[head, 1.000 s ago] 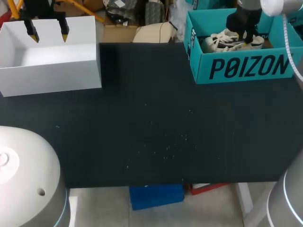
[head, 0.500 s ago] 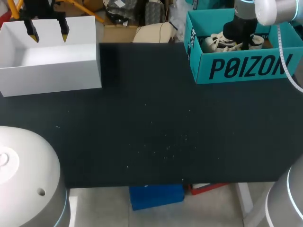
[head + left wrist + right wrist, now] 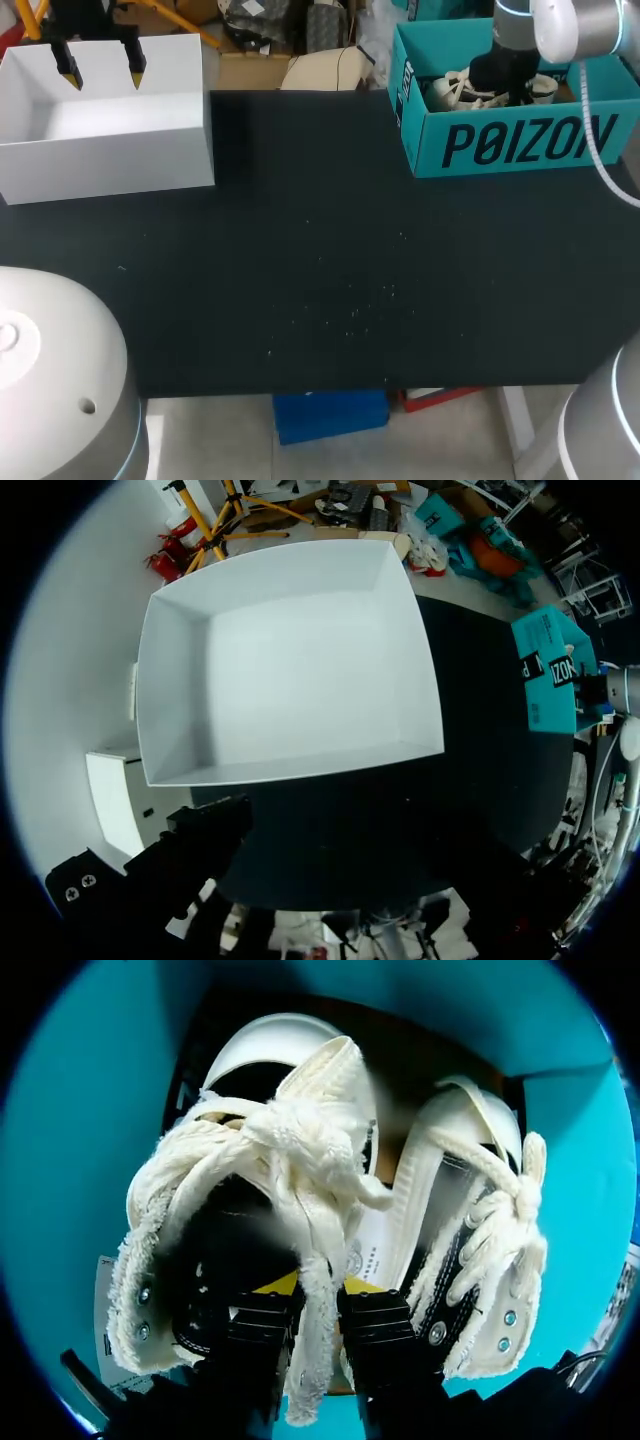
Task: Take the shoe out of the shoebox, open the shoe tongue, remove and reinsert the insole, then place the shoe into the shoebox
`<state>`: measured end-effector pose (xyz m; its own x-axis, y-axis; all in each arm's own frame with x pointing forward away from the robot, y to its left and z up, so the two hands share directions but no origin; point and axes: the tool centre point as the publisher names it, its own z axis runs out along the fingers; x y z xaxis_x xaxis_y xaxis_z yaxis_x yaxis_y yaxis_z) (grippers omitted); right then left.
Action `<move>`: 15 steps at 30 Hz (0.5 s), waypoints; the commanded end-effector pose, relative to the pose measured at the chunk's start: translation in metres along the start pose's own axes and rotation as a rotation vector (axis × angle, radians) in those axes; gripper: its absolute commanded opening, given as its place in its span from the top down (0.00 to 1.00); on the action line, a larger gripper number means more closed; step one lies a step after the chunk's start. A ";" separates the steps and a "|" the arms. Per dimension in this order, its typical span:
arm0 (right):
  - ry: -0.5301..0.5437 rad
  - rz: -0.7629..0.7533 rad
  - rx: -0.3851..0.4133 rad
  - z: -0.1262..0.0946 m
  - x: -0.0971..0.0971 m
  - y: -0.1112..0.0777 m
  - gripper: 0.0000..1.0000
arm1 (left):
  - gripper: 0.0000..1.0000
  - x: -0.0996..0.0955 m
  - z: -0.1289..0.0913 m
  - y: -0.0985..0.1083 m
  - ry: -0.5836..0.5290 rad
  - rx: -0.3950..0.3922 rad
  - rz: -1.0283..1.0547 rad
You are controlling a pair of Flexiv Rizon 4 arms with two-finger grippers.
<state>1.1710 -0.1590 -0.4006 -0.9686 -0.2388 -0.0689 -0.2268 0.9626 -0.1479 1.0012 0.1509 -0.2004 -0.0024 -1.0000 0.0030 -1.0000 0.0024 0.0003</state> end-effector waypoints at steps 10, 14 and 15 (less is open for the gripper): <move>0.060 0.002 -0.032 -0.035 0.002 -0.009 1.00 | 0.00 0.000 0.000 0.000 -0.002 -0.001 -0.001; 0.065 -0.003 -0.035 -0.064 0.000 -0.020 1.00 | 0.00 0.000 0.000 0.000 -0.002 -0.001 -0.001; 0.065 -0.004 -0.035 -0.072 -0.001 -0.023 1.00 | 0.00 0.000 0.000 0.000 -0.002 -0.001 -0.001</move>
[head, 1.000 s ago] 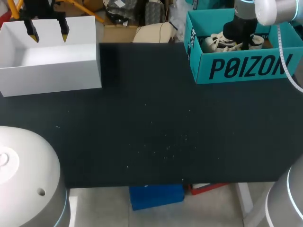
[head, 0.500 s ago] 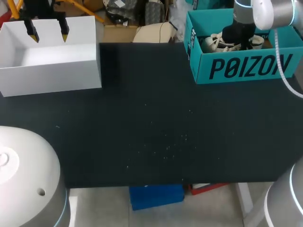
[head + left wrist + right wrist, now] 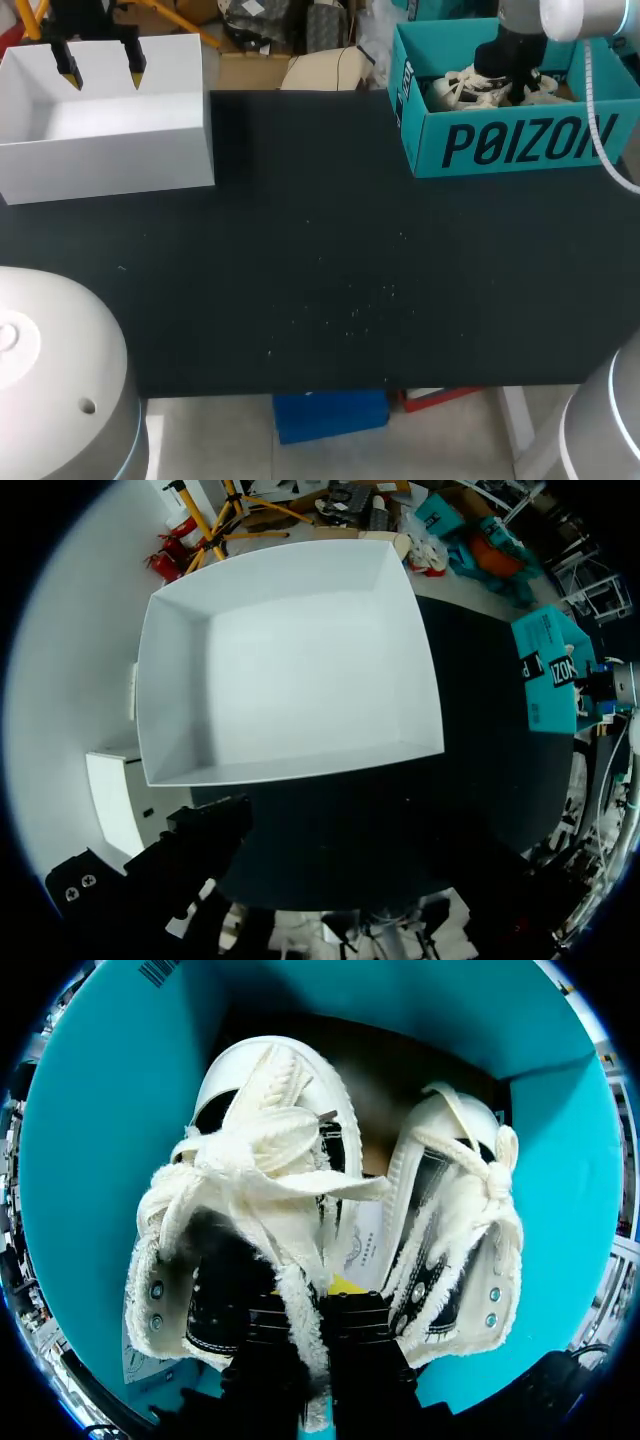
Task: Take the shoe out of the shoebox, open the shoe tongue, remove and reinsert the insole, then place the shoe into the shoebox
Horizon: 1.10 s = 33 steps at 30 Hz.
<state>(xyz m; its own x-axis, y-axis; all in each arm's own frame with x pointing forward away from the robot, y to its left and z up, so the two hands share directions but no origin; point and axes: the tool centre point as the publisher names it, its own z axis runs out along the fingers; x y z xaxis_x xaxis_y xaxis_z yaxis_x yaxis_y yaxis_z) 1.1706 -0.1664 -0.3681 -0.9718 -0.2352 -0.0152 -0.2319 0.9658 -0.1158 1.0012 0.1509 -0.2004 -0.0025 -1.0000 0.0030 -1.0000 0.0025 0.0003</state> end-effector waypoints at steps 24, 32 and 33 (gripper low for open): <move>-0.030 0.129 0.123 -0.250 0.041 0.012 1.00 | 0.00 0.000 0.000 0.000 -0.002 -0.001 -0.001; -0.139 0.177 0.103 -0.268 0.079 0.087 1.00 | 0.00 0.000 0.000 0.000 -0.002 -0.001 -0.001; -0.143 0.169 0.100 -0.267 0.086 0.105 1.00 | 0.00 0.000 0.000 0.000 -0.002 -0.001 -0.001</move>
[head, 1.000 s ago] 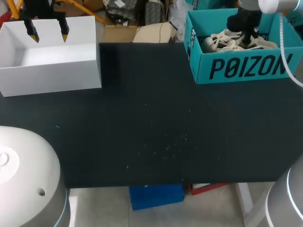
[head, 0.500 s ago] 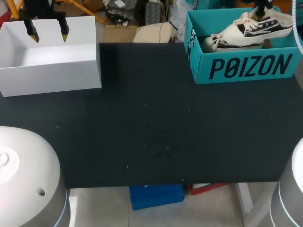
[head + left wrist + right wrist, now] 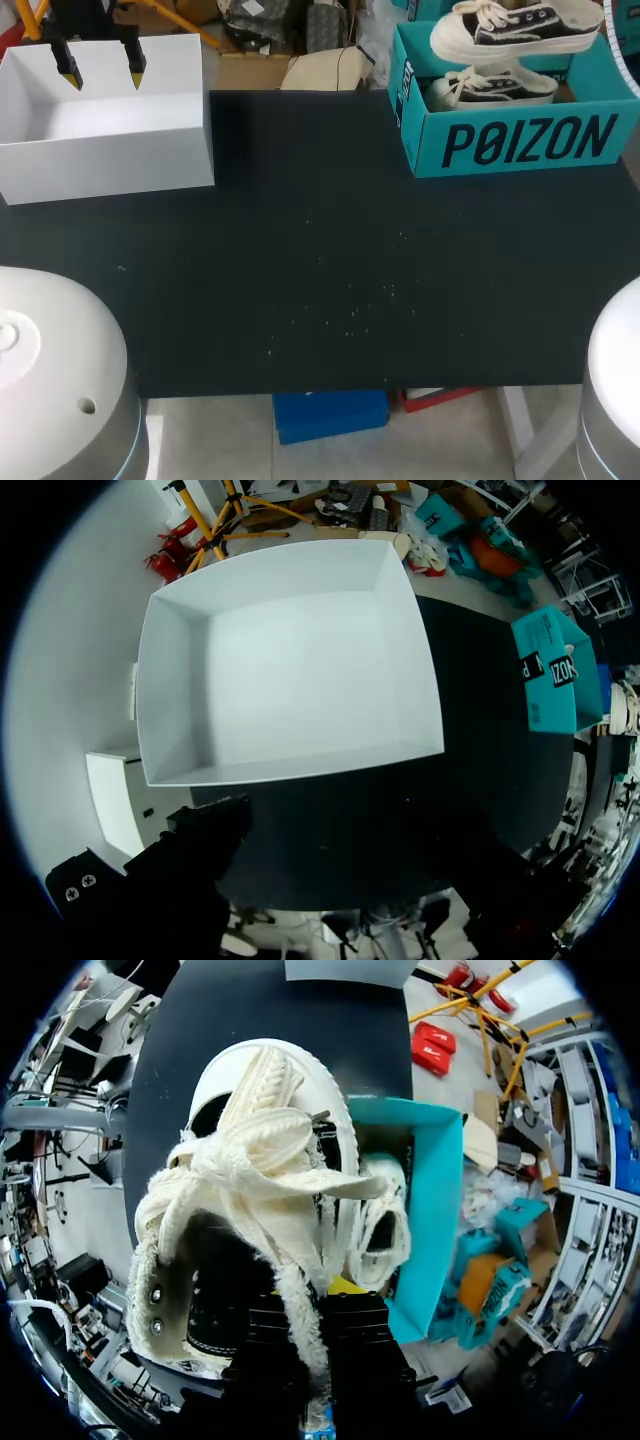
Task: Take the shoe out of the shoebox, open the shoe tongue, remove and reinsert the insole, then place the shoe into the shoebox
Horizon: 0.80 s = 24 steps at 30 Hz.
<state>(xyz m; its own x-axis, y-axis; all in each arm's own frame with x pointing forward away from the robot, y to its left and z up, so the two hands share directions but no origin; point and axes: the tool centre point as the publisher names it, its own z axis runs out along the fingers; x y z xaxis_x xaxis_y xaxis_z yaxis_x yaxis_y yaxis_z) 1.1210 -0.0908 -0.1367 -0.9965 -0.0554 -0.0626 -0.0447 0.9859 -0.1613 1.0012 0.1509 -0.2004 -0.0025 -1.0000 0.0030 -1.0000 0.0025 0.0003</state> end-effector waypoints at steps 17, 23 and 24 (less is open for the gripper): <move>-0.054 0.011 -0.030 0.010 0.188 0.241 1.00 | 0.00 0.000 0.000 0.000 -0.002 -0.001 -0.001; -0.069 0.039 -0.067 0.036 0.221 0.302 1.00 | 0.00 0.000 0.000 0.000 -0.002 -0.001 -0.001; -0.067 0.036 -0.074 0.043 0.226 0.310 1.00 | 0.00 0.000 0.000 0.000 -0.002 -0.001 -0.001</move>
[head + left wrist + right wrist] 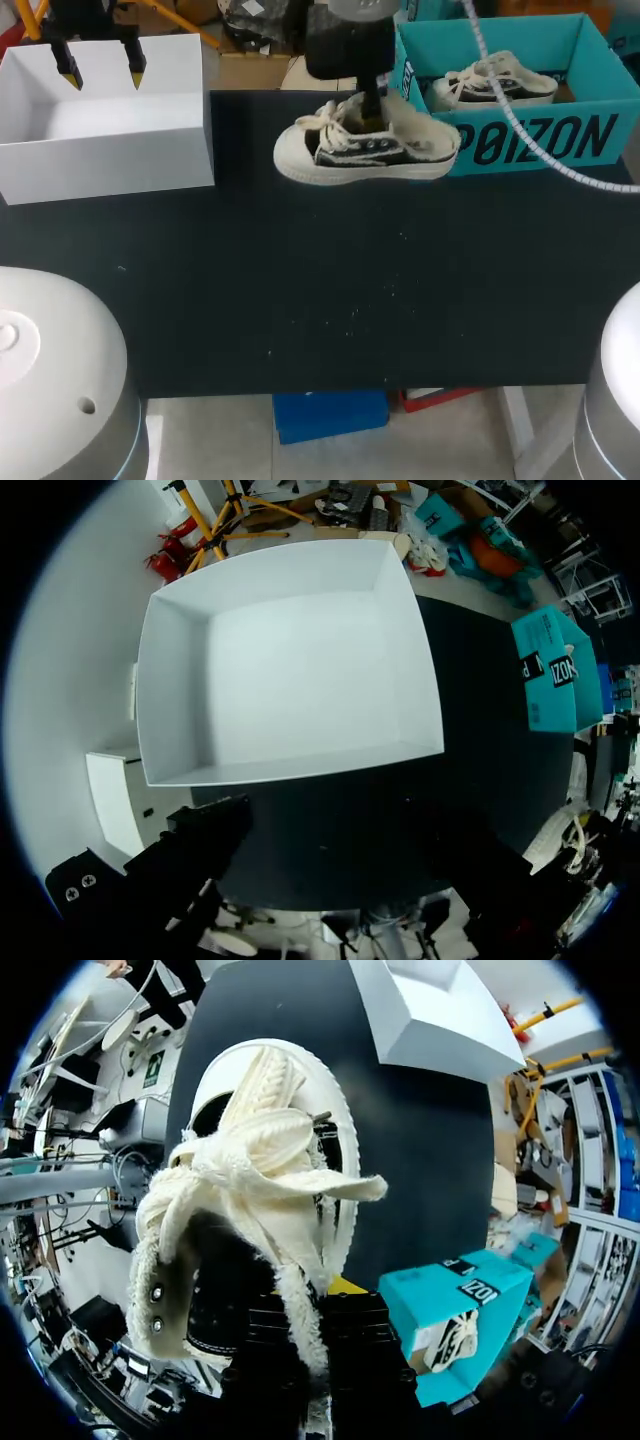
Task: Take the shoe out of the shoebox, open the shoe tongue, remove and reinsert the insole, then place the shoe into the shoebox
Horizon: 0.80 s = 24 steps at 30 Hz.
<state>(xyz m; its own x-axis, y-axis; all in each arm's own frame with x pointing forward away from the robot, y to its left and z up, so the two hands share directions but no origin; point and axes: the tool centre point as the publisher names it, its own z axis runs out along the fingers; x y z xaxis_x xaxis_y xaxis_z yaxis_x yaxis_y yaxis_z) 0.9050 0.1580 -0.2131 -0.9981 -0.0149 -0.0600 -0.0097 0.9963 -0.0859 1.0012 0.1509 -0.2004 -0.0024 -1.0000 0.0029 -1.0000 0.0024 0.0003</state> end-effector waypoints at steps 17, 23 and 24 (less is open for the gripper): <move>-0.027 -0.110 -0.055 0.110 0.043 0.119 1.00 | 0.00 0.000 0.000 0.000 -0.002 -0.001 -0.001; 0.005 -0.147 -0.055 0.141 0.038 0.123 1.00 | 0.00 0.000 0.000 0.000 -0.002 -0.001 -0.001; 0.008 -0.152 -0.051 0.147 0.038 0.122 1.00 | 0.00 0.000 0.000 0.000 -0.002 -0.001 -0.001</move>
<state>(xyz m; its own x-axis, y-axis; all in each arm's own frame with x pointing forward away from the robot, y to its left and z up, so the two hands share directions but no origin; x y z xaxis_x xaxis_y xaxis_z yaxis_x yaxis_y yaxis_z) 0.8671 0.2616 -0.3544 -0.9846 -0.1625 -0.0644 -0.1600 0.9862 -0.0427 1.0012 0.1509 -0.2004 -0.0024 -1.0000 0.0029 -1.0000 0.0024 0.0003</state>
